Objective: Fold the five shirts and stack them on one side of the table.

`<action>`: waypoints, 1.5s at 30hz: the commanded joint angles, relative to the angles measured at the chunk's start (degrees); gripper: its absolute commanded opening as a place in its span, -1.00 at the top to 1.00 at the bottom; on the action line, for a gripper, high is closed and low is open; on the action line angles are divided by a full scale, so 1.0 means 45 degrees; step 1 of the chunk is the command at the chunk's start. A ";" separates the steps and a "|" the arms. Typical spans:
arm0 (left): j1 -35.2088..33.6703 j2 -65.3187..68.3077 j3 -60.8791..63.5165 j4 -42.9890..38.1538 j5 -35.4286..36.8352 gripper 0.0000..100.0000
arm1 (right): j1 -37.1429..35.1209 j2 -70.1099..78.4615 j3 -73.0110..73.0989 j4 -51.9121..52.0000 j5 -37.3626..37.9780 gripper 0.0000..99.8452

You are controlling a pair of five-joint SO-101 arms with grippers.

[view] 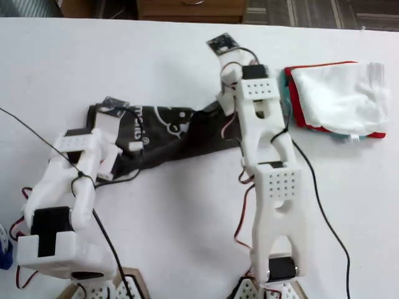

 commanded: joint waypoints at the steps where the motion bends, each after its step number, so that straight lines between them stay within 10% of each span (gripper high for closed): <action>1: -0.0156 -0.0176 0.0029 -0.0234 -0.0059 0.95 | -0.0596 0.0127 -0.0801 -0.0537 -0.0098 0.96; 9: -0.0156 -0.0176 0.0029 -0.0234 -0.0059 0.95 | -0.0303 0.1143 -0.2618 -0.1319 -0.0098 0.96; 19: -0.0156 -0.0176 0.0029 -0.0234 -0.0059 0.95 | 0.0694 0.0791 -0.5021 0.5206 0.0020 0.95; 45: -0.0156 -0.0176 0.0029 -0.0293 -0.0059 0.95 | 0.3565 0.1885 -0.2208 0.5304 0.1328 0.95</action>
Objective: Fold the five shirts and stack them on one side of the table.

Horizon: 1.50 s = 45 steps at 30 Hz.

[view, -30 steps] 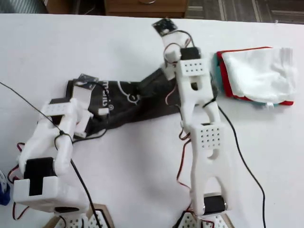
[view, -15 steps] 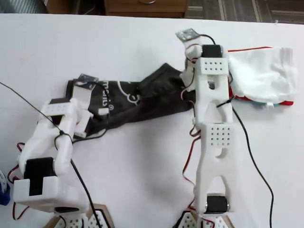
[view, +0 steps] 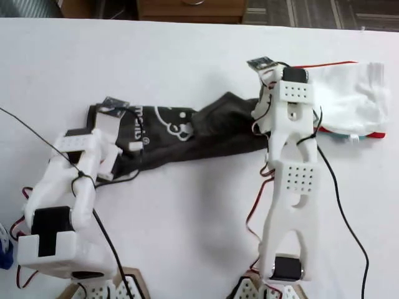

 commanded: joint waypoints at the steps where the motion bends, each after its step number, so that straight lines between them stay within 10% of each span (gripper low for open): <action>1: -0.0156 -0.0176 0.0029 -0.0293 -0.0059 0.95 | 0.0537 -0.0459 0.0684 0.0283 0.0527 0.95; 28: -0.0156 -0.0176 0.0029 -0.0293 -0.0059 0.95 | 0.0869 -1.0989 1.4418 -0.4562 0.2833 0.95; 37: -0.0156 -0.0176 0.0029 -0.0293 -0.0059 0.95 | -0.2315 -1.2396 1.4652 -0.6984 -0.0996 0.95; 45: -0.0156 -0.0176 0.0029 -0.0254 -0.0059 0.95 | -0.2510 -0.9074 1.4554 -0.7961 -0.1094 0.96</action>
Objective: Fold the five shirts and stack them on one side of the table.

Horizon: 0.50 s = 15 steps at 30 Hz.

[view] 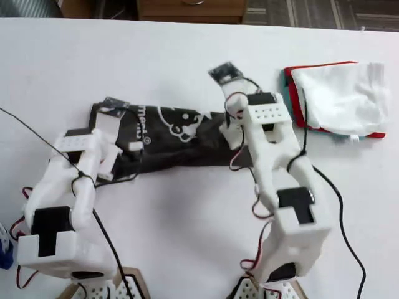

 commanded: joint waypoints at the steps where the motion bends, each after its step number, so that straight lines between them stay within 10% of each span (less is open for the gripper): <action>1: -0.0156 -0.0176 0.0029 -0.0254 -0.0059 0.95 | 0.0674 0.0830 -0.0234 -0.0225 -0.0078 0.96; 15: -0.0156 -0.0176 0.0029 -0.0293 -0.0059 0.95 | 0.2022 -0.0186 0.2755 0.0381 0.2168 0.95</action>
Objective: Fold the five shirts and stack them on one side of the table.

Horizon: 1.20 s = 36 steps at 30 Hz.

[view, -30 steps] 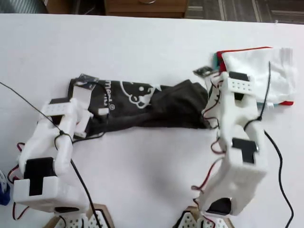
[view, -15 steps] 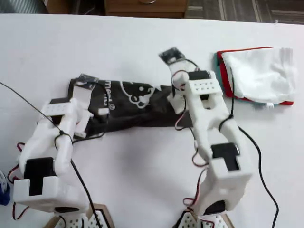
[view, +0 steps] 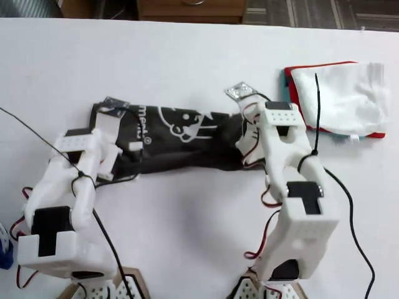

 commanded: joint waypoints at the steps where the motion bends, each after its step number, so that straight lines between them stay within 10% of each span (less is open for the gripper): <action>1: -0.0156 -0.0176 0.0029 -0.0293 -0.0059 0.95 | 0.0381 -0.1201 0.1368 -0.0068 0.0313 0.95; 11: -0.0156 -0.0176 0.0029 -0.0293 -0.0059 0.95 | 0.0947 -0.5480 0.1934 -0.0205 0.0469 0.96; 36: -0.0156 -0.0176 0.0029 -0.0293 -0.0059 0.95 | 0.4581 -0.2100 0.0645 -0.0830 0.1661 0.96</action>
